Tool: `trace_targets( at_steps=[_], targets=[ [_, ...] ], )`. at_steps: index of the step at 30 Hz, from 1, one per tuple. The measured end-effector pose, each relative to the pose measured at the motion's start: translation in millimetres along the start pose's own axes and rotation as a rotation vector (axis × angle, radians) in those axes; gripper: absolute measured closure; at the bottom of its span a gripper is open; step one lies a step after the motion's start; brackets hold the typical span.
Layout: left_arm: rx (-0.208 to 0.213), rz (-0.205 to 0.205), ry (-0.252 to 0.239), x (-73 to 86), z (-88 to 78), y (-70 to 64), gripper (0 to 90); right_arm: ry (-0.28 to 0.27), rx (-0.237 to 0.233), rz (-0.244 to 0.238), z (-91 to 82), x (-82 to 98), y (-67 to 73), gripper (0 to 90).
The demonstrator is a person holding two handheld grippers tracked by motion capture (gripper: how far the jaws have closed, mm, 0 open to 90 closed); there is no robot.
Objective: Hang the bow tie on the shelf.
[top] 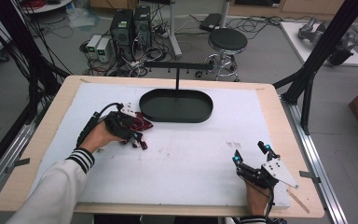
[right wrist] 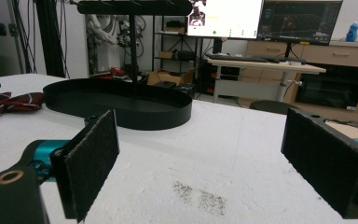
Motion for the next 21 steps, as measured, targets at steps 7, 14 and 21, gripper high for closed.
trace_targets(
  at_steps=[7,14,21],
  targets=[
    [0.032,0.007,0.025,1.0,4.4,-3.4,49.3,-0.005,0.000,-0.004,0.1,-0.1,-1.0,10.3],
    [0.024,0.014,0.064,1.1,9.2,-4.6,59.0,-0.004,-0.001,0.000,-0.3,0.1,-0.8,10.3],
    [0.013,0.014,0.080,1.5,7.3,-4.5,66.1,-0.004,0.000,0.004,-0.3,0.0,-0.7,10.2]
  ],
)
Point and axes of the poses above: each handheld gripper's, and its own axes: z roughly forward along the jaws, x roughly out of its underside, y roughly to its left, the point moved 5 cm from there along z, roughly forward along the jaws, and after that the axes turned 11 degrees about x, right-handed, at the moved point
